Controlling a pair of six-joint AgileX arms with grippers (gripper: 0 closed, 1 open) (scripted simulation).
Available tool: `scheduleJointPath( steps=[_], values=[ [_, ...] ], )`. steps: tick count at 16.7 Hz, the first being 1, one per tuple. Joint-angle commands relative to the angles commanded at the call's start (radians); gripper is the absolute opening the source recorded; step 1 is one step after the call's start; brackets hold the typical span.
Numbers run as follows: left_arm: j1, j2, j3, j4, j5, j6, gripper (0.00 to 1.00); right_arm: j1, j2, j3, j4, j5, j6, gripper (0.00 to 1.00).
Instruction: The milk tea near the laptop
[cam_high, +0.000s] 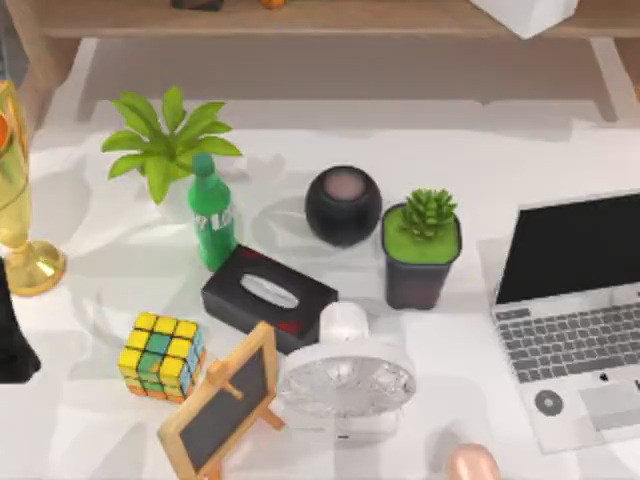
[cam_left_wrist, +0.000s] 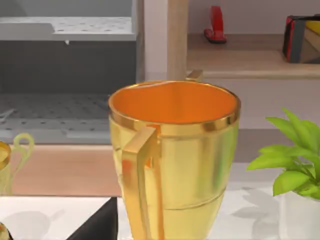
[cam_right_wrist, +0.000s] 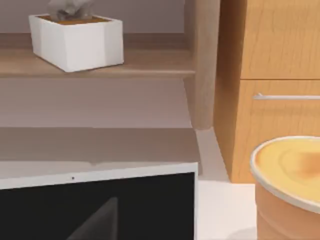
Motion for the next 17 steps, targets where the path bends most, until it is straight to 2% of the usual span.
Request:
scheduleJointPath(
  steps=[4, 7, 17],
  values=[
    [0.0, 0.0, 0.0, 0.0, 0.0, 0.0, 1.0, -0.017, 0.034, 0.001, 0.033, -0.014, -0.004, 1.0],
    [0.0, 0.0, 0.0, 0.0, 0.0, 0.0, 1.0, -0.07, 0.162, 0.0, 0.156, -0.061, -0.016, 1.0],
    [0.0, 0.0, 0.0, 0.0, 0.0, 0.0, 1.0, -0.35, 1.011, 0.003, 0.872, -0.322, -0.068, 1.0]
  ],
)
